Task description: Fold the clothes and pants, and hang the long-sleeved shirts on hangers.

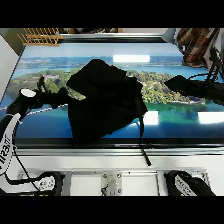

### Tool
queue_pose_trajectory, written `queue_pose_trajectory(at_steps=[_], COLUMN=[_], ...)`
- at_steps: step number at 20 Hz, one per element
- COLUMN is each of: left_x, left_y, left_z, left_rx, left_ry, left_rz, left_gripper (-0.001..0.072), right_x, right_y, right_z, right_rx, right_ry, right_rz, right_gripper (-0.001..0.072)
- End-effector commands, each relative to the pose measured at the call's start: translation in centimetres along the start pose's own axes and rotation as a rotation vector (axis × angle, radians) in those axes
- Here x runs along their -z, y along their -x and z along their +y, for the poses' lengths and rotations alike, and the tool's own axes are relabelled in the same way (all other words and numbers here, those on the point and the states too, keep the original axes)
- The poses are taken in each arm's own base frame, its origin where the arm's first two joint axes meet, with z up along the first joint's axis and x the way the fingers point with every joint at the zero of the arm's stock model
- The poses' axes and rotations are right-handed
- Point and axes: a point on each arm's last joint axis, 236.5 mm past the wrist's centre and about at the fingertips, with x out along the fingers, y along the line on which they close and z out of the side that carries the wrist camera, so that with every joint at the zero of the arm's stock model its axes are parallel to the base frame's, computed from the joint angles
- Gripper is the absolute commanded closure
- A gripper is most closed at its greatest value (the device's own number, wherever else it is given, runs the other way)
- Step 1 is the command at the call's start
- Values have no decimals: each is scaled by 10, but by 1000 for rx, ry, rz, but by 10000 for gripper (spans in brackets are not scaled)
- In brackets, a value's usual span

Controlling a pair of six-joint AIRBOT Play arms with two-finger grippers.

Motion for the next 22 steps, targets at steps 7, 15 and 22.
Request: queue_pose_trajectory(at_steps=[7, 15, 22], left_x=[-97, -56, 140], left_y=[-16, 92, 76], left_z=[-32, 34, 131], left_rx=[53, -239, -358], left_ry=[-122, -156, -9], left_rz=[-106, -97, 132], left_gripper=[251, 102, 102], right_x=[2, 3, 10], right_y=[-1, -1, -4], right_z=[0, 0, -3], right_rx=[-2, -2, -1], right_ry=[-2, -2, -12], right_rz=[10, 11, 29], right_gripper=[224, 224, 224])
